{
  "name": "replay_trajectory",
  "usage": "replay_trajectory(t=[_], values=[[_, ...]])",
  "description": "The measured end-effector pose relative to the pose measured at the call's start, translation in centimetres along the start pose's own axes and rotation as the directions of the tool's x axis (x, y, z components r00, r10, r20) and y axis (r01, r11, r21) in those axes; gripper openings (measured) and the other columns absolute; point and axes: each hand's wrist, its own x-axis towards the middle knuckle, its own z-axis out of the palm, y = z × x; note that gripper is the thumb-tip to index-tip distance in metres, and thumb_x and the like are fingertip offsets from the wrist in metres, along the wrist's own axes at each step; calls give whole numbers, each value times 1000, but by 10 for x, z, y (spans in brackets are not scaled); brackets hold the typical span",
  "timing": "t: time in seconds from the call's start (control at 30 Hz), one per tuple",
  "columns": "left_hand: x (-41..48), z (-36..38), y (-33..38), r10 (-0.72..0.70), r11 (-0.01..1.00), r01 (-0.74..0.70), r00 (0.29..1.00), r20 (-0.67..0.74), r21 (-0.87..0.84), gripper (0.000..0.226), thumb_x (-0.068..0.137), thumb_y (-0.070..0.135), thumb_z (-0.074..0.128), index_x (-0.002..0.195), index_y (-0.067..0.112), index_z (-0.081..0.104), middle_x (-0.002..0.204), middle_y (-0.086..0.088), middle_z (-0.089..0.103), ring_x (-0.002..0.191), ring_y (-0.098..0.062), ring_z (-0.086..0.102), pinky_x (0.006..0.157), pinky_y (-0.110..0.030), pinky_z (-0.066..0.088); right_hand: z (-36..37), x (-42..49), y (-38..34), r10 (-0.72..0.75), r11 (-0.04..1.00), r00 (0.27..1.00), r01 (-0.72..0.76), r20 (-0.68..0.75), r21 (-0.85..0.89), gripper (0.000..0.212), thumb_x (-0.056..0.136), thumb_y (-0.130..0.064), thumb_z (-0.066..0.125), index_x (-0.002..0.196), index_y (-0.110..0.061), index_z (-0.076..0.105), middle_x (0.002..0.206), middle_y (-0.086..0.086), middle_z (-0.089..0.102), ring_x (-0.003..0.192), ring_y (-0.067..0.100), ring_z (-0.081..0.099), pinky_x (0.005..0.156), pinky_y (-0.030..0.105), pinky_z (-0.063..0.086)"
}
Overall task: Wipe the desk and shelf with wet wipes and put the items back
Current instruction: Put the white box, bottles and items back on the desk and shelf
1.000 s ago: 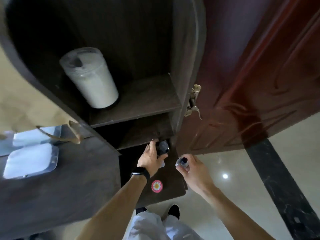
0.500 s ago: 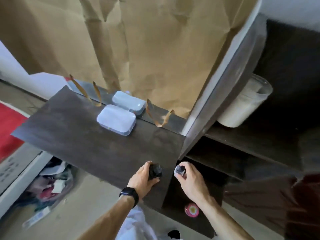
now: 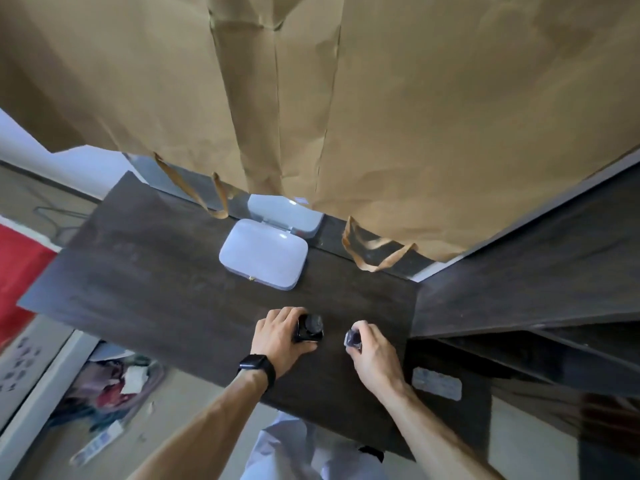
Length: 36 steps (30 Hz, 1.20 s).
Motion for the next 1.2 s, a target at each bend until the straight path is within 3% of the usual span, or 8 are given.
replay_trajectory(t=[0.3,0.43,0.53,0.6,0.67,0.83,1.03,1.2], values=[[18,-4,-18,67,997,-68,997,50,23,64,75,49,75,132,36,48,134,16,54,122,-21,46,95,-37,36,11,-5,3,32,999,997,-31,-70,20,44,78,-2,73,117,-18,59,120,-1,63,107,21,64,89,33,51],[8,-5,-21,62,997,-64,996,69,36,78,83,44,71,150,34,32,150,9,42,131,-24,42,104,-40,38,16,-23,7,23,999,988,-16,-151,47,59,79,-2,73,133,-19,57,142,2,53,125,19,57,104,32,47],[-11,-1,-29,14,999,-13,999,-36,34,68,80,44,72,139,22,46,146,1,47,127,-27,49,101,-40,44,20,-47,5,8,1000,981,-5,-195,18,64,80,-9,75,138,-22,52,146,6,45,112,18,58,100,32,49],[-30,5,-40,99,991,-89,989,-107,98,53,81,45,69,126,22,54,144,-2,48,122,-28,53,97,-39,46,24,-60,1,-13,1000,982,13,-186,-2,66,82,-14,73,142,-24,49,151,5,38,112,17,55,99,33,49],[-44,10,-49,224,960,-203,970,-95,191,53,82,46,66,131,27,55,151,-6,41,127,-29,48,101,-41,42,30,-66,-3,-47,997,987,38,-153,-64,65,84,-21,68,145,-27,46,156,4,32,125,20,48,102,35,47],[-45,10,-37,262,897,-279,960,97,342,78,83,54,59,152,40,24,163,-7,17,144,-27,31,111,-49,32,38,-54,-19,51,984,986,-77,-157,-163,73,83,-37,66,149,-27,39,154,13,32,125,30,47,94,41,50],[-28,15,-14,212,874,-251,967,139,415,78,85,53,55,153,37,22,163,-9,13,146,-28,28,111,-53,29,36,-35,-25,97,952,986,-131,-134,-278,70,83,-40,65,146,-21,42,149,11,37,119,30,50,84,42,52],[7,18,23,212,867,-281,955,207,412,74,93,52,44,154,40,6,164,-5,-6,151,-26,6,118,-54,13,18,-15,-13,189,940,970,-223,-151,-259,73,85,-40,64,150,-24,35,154,10,32,123,30,48,86,42,51]])
